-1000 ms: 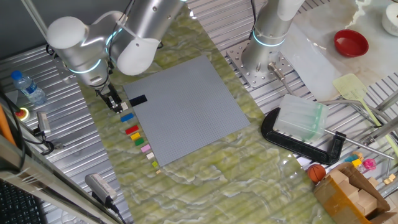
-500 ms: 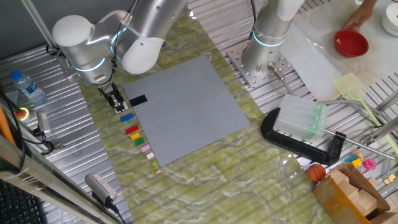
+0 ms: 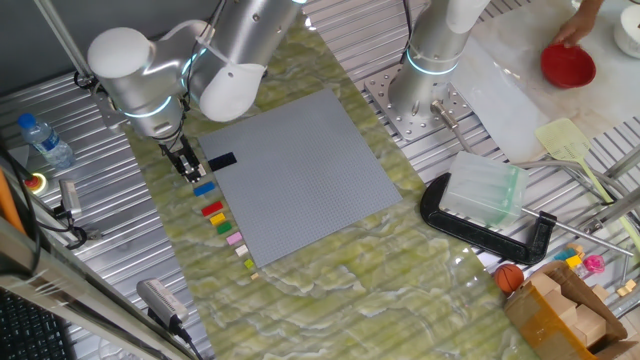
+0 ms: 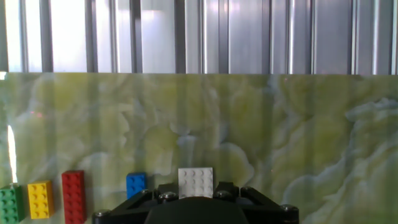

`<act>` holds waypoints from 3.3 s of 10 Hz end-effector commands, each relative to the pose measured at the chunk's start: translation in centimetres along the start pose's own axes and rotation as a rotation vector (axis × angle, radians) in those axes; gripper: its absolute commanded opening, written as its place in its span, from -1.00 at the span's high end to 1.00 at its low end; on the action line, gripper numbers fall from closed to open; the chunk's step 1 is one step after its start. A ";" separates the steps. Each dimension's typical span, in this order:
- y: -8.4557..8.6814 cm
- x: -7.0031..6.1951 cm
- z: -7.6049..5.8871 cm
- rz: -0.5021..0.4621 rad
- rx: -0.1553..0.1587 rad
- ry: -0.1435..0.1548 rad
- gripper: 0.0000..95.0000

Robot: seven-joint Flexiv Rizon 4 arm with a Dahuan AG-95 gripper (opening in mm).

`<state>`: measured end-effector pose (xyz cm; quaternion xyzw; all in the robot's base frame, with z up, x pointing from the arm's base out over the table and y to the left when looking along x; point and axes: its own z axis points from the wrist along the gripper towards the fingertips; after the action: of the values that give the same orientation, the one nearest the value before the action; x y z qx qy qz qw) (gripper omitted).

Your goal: Build with small Lego blocks

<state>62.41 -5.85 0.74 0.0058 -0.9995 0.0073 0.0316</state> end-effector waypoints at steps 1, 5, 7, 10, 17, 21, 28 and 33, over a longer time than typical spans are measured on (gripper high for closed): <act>0.0 -0.1 0.1 0.001 0.001 -0.002 0.20; 0.0 -0.1 0.2 0.005 0.002 -0.006 0.20; 0.0 -0.1 0.2 0.005 -0.002 -0.007 0.60; 0.0 -0.1 0.1 0.009 -0.001 -0.005 1.00; 0.3 0.9 -2.7 0.044 0.000 0.026 1.00; -0.1 3.5 -3.3 0.032 0.000 0.048 1.00; -0.1 6.6 -2.7 0.039 0.006 -0.028 1.00; -0.1 7.3 -2.1 0.037 0.009 -0.040 1.00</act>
<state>55.20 -5.94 3.39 -0.0130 -0.9998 0.0114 0.0108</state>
